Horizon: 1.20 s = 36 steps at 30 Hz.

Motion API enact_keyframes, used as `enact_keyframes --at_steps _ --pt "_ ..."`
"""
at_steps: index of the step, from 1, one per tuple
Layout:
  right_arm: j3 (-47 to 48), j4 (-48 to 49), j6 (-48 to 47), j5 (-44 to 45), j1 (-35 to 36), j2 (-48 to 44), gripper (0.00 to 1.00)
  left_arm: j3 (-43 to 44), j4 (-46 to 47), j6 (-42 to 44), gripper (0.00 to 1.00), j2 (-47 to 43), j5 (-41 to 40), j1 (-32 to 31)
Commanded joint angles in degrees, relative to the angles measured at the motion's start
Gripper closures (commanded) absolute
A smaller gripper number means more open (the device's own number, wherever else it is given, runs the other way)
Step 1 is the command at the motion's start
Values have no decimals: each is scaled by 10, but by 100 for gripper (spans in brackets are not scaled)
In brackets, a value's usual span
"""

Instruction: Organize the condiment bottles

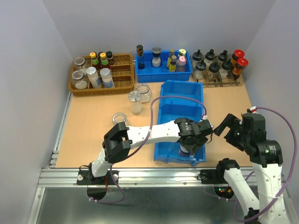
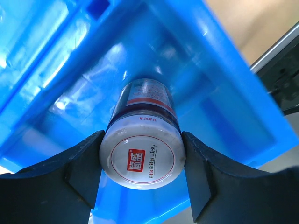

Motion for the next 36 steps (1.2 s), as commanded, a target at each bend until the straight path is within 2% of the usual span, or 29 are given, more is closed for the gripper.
enact_keyframes --at_steps 1,2,9,10,12,20,23,28,36 --pt "-9 3 2 15 -1 -6 0 34 30 7 100 -16 -5 -5" --pt "-11 3 2 15 -2 -8 0 33 31 7 100 -10 -8 -5" --pt "-9 1 4 19 -2 -9 0 7 27 -5 83 -3 -38 -7" --pt "-8 0 7 22 -1 -10 0 4 27 -6 76 -4 -49 -7" --pt "-6 0 10 25 -2 -12 0 -4 23 -8 72 -6 -55 -7" --pt "23 -11 40 80 -1 -14 0 -22 27 -13 39 -11 -60 -7" --pt "40 -11 48 87 -1 -8 0 -26 28 -9 30 -12 -52 -7" --pt "49 -10 49 87 -1 -2 0 -21 24 -8 22 -14 -48 -7" --pt "42 -11 45 77 -1 -4 0 31 -63 -50 2 -82 -118 -6"
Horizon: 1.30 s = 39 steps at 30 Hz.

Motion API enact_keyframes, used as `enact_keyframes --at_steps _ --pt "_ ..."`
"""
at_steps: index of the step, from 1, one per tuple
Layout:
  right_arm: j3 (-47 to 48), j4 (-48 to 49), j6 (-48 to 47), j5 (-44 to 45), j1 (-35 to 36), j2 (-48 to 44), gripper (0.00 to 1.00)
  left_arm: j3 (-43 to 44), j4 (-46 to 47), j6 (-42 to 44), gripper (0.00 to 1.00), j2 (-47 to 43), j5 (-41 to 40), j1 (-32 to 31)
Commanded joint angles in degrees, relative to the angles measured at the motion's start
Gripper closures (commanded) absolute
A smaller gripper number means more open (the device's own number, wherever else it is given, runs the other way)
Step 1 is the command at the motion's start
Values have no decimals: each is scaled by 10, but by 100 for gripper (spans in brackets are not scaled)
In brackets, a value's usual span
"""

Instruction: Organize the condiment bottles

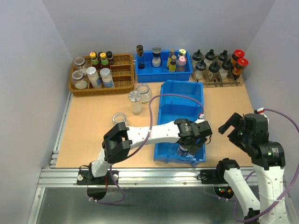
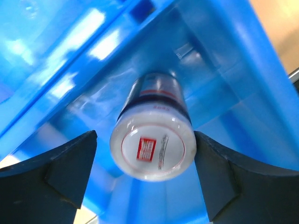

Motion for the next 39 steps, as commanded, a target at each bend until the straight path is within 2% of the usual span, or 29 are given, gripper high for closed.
enact_keyframes --at_steps 1,5,9,10,11,14,15,17,19,25,30,33,39 --pt "21 3 1 7 -1 2 0 54 -75 -39 1 -94 -67 -2" --pt "21 4 -5 3 -1 3 0 42 -107 -81 1 -166 -93 -2" --pt "16 5 -11 -1 -2 3 0 -17 -123 -129 1 -285 -113 29" --pt "14 7 -11 -2 -2 3 0 -62 -119 -133 1 -307 -114 41" --pt "11 9 -12 -6 -1 4 0 -88 -113 -136 1 -350 -115 77" --pt "4 16 -12 -15 -1 5 0 -191 -105 -133 1 -405 -109 162" --pt "3 16 -14 -18 -1 8 0 -232 -105 -129 1 -437 -114 210" --pt "2 21 -15 -22 -2 8 0 -263 -99 -118 1 -473 -114 273" --pt "-1 22 -17 -23 -1 8 0 -301 -93 -105 1 -492 -114 302" --pt "-14 29 -20 -32 -1 8 0 -379 -40 -90 1 -486 -137 383" --pt "-15 29 -23 -35 -1 7 0 -407 25 -58 1 -463 -126 417" --pt "-16 28 -26 -36 -1 4 0 -421 59 -12 1 -454 -94 445" --pt "-18 27 -29 -37 -1 4 0 -427 105 29 1 -436 -57 471"
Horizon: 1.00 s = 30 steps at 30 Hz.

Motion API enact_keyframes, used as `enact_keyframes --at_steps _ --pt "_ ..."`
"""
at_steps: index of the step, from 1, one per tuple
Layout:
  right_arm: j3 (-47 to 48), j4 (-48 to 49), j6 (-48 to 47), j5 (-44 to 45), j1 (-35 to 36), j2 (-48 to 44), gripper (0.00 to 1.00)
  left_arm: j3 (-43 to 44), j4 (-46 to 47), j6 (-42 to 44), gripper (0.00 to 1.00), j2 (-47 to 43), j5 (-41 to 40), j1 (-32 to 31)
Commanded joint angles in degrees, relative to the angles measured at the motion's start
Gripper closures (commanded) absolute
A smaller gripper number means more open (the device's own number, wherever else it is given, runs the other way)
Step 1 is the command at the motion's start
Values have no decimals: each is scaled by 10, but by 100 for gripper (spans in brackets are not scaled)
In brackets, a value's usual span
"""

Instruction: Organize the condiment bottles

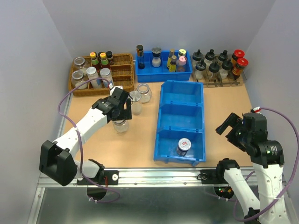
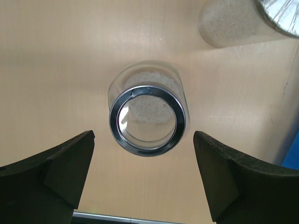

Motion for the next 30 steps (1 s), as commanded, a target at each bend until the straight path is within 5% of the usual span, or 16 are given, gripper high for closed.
enact_keyframes --at_steps 1,19,25,30 --pt "-9 22 -12 -2 -1 0 0 -7 44 47 1 2 17 12" --pt "-7 23 -14 1 -1 6 0 -13 34 48 7 48 33 22" --pt "-7 23 -14 3 -1 5 0 -14 23 37 14 51 33 22" --pt "-9 23 -12 6 -1 2 0 -18 15 34 34 41 40 22"
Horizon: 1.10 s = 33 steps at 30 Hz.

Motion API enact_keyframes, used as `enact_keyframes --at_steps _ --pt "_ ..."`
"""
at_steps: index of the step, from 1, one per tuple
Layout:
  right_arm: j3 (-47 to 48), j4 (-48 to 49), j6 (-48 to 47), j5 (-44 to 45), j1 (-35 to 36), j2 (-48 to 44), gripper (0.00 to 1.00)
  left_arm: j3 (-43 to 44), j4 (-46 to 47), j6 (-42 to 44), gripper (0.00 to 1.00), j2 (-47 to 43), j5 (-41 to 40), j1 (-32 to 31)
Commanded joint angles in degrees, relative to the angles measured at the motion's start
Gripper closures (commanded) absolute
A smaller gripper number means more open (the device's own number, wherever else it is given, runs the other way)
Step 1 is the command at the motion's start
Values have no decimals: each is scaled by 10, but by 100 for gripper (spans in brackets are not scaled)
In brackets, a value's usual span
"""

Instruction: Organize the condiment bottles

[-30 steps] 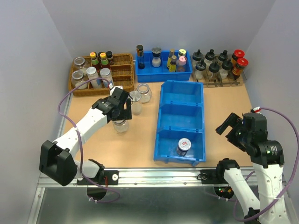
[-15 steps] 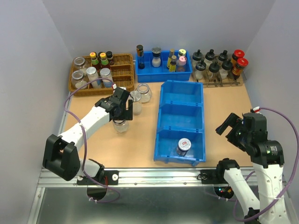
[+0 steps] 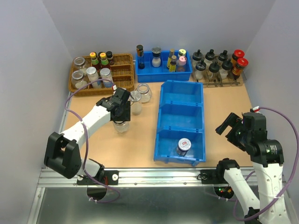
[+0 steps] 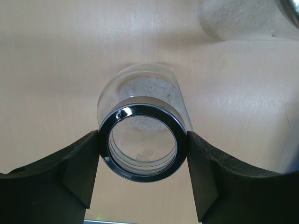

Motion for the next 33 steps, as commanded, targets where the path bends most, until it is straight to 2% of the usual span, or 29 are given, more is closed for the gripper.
enact_keyframes --at_steps 1,3,4,5,13,15,20,26,32,33 --pt "-9 23 -6 6 -1 -5 0 -5 -23 -9 45 -15 5 2" --pt "-10 23 -5 4 -1 -5 0 -7 -30 -12 64 -25 9 1" --pt "-11 23 -5 4 -1 -5 0 -9 -34 -14 78 -30 12 2" --pt "-11 22 -5 4 -1 -6 0 -9 -40 -16 100 -36 16 1" --pt "-14 22 -3 6 -1 -6 0 40 -133 -41 100 -138 64 -49" --pt "-17 23 -2 6 -2 -4 0 73 -158 -49 100 -143 83 -67" --pt "-17 24 0 12 -1 1 0 179 -171 -67 100 -118 115 -155" --pt "-13 25 11 19 -2 0 0 294 -140 -45 100 -3 81 -202" --pt "5 20 17 30 -1 -3 0 474 -140 10 100 193 36 -239" --pt "8 18 18 32 -2 -3 0 494 -140 15 100 194 33 -239"
